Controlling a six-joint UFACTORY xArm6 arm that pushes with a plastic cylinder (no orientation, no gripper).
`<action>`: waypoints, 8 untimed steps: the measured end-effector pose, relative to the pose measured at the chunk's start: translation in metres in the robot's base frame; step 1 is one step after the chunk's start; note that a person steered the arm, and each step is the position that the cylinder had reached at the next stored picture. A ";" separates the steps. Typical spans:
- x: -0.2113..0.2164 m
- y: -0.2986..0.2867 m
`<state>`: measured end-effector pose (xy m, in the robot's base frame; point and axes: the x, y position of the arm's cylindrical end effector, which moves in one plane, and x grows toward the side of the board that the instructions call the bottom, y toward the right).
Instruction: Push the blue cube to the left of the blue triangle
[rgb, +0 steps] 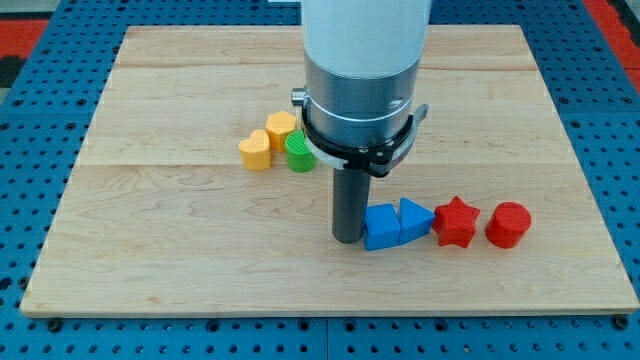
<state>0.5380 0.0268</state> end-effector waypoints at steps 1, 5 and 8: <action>0.002 0.004; 0.050 0.036; 0.077 0.039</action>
<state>0.6153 0.0657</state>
